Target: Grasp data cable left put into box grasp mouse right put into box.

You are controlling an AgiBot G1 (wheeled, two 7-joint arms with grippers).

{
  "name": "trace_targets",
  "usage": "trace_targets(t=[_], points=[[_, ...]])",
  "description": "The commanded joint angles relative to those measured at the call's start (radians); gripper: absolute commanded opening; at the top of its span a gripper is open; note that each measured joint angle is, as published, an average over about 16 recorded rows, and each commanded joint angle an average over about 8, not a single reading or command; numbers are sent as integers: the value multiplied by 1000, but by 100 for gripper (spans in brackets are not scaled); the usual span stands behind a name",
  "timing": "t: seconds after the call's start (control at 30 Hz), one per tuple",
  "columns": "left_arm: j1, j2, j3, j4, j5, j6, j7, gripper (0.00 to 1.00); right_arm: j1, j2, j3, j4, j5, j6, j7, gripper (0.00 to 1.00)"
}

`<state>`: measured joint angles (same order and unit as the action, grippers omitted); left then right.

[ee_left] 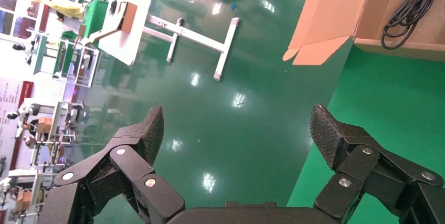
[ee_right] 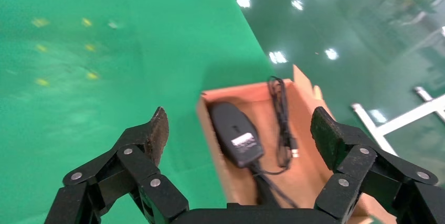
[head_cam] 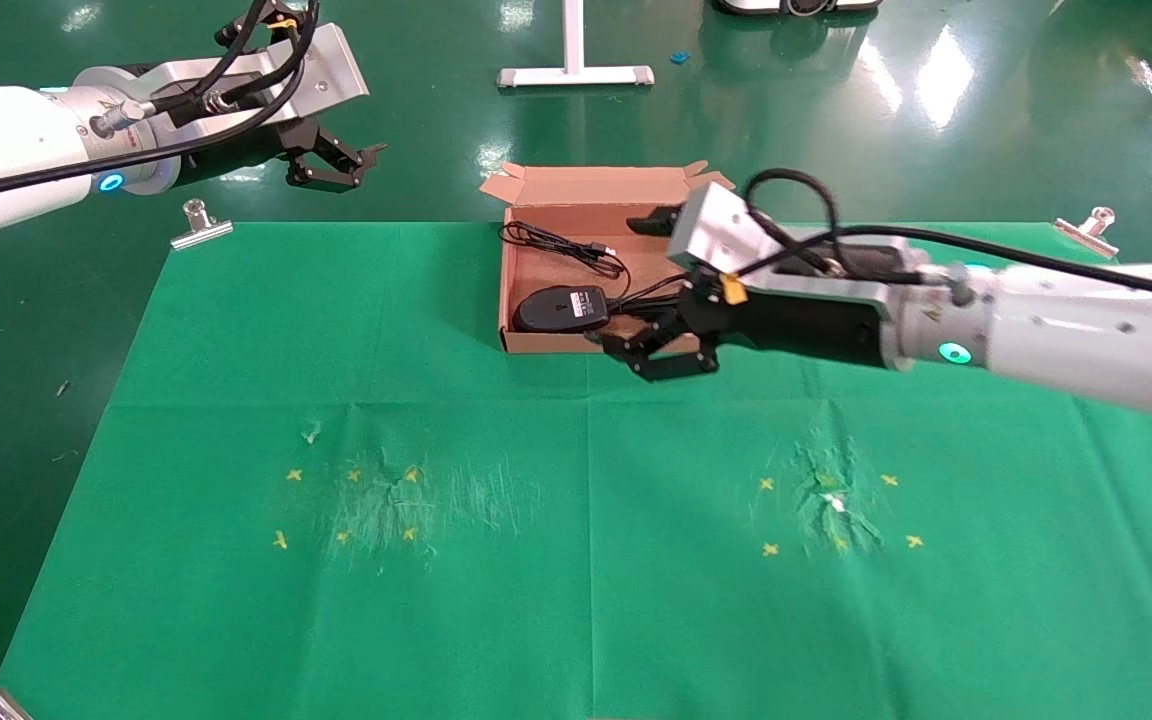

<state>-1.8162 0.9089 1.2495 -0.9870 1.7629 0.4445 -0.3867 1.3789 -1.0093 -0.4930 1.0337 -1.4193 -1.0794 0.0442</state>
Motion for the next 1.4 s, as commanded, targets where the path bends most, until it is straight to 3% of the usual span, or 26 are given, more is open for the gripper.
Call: trace_targets(t=[0.03, 0.57, 1.17, 1.4], points=[[0, 0, 0, 0, 0, 0, 0, 100, -16, 21, 11, 13, 35, -21, 7, 100], [24, -10, -32, -9, -34, 34, 7, 100, -141, 184, 98, 116, 318, -192, 66, 100], [243, -97, -317, -97, -337, 343, 65, 100, -281, 367, 197, 231, 636, -384, 132, 100], [329, -132, -430, -132, -458, 466, 88, 100, -304, 398, 213, 250, 689, -416, 143, 100]])
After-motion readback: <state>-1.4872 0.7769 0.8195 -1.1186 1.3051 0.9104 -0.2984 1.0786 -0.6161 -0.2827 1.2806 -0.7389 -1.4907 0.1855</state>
